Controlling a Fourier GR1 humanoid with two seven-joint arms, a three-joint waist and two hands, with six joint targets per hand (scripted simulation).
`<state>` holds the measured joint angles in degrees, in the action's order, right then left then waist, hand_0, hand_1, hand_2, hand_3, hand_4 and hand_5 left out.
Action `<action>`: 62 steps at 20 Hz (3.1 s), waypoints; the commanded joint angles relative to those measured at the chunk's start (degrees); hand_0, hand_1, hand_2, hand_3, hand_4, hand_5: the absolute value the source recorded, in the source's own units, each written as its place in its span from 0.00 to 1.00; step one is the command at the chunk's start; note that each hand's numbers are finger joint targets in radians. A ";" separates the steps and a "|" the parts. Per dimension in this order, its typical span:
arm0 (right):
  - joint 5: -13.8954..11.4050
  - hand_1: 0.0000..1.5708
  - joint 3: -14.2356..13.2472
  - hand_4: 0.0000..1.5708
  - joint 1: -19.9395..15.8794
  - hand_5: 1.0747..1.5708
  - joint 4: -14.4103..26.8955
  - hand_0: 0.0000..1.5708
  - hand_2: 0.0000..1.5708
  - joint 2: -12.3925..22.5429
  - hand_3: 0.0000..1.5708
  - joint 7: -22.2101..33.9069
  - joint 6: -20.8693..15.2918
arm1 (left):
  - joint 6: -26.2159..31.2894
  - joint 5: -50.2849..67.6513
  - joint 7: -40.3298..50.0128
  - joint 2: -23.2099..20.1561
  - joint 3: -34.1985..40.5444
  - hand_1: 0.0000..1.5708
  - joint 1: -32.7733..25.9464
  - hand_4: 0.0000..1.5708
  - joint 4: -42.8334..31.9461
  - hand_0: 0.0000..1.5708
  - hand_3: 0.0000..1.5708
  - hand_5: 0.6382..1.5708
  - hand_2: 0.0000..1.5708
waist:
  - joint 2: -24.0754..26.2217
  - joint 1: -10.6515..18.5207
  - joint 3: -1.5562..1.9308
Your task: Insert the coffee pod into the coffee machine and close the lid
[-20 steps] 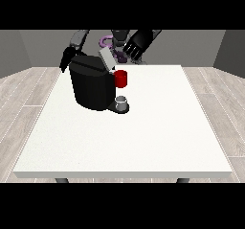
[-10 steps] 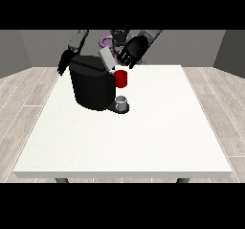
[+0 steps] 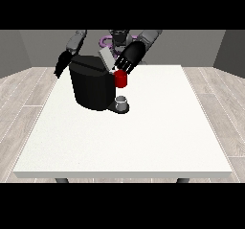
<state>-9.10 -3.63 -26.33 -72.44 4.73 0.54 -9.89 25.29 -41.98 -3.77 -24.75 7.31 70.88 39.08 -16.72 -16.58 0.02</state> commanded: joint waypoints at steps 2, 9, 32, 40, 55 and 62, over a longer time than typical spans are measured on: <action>1.35 0.00 -2.74 0.02 -2.94 1.00 1.48 0.00 0.00 1.73 0.00 1.07 0.10 | 1.32 -0.30 -0.01 0.00 -0.43 0.77 1.36 0.27 -0.43 0.77 0.78 1.00 0.80 | -0.24 1.34 0.01; 0.45 0.00 -0.62 0.00 2.31 1.00 -0.36 0.00 0.00 1.07 0.00 -0.42 0.69 | -3.07 -1.71 -3.40 0.53 -1.04 0.74 -3.09 0.27 -1.29 0.74 0.76 1.00 0.78 | 0.42 -0.46 -0.02; 0.04 0.00 0.30 0.00 -1.82 1.00 -0.68 0.00 0.00 -0.02 0.00 1.56 -0.19 | -8.25 -8.06 -6.46 -2.22 -4.30 0.74 -0.30 0.00 -2.65 0.74 0.68 1.00 0.76 | -2.21 -1.02 -0.02; -1.27 0.00 1.04 0.04 -2.48 1.00 -1.47 0.00 0.00 -0.70 0.00 2.57 -1.80 | -10.09 -6.67 -6.81 -2.03 -1.43 0.71 1.90 0.00 -4.08 0.71 0.62 1.00 0.71 | -3.74 -2.31 -0.02; -3.02 0.00 1.67 0.10 -3.70 1.00 -2.42 0.00 0.00 -0.25 0.00 1.31 -2.77 | -12.03 -8.61 -12.82 -8.33 -0.65 0.69 5.06 0.00 -3.89 0.69 0.51 1.00 0.68 | -8.02 -3.78 -0.01; -2.67 0.00 1.22 0.09 -3.95 1.00 -1.59 0.00 0.00 0.59 0.00 1.95 -1.75 | -16.85 -11.82 -10.67 -5.20 -2.79 0.00 3.24 0.00 -2.66 0.00 0.35 1.00 0.44 | -6.67 -3.59 0.00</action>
<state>-11.58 -2.42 -29.69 -73.98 4.85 1.67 -11.97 12.22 -51.85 -16.55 -30.99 5.11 74.27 36.86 -23.26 -19.52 0.13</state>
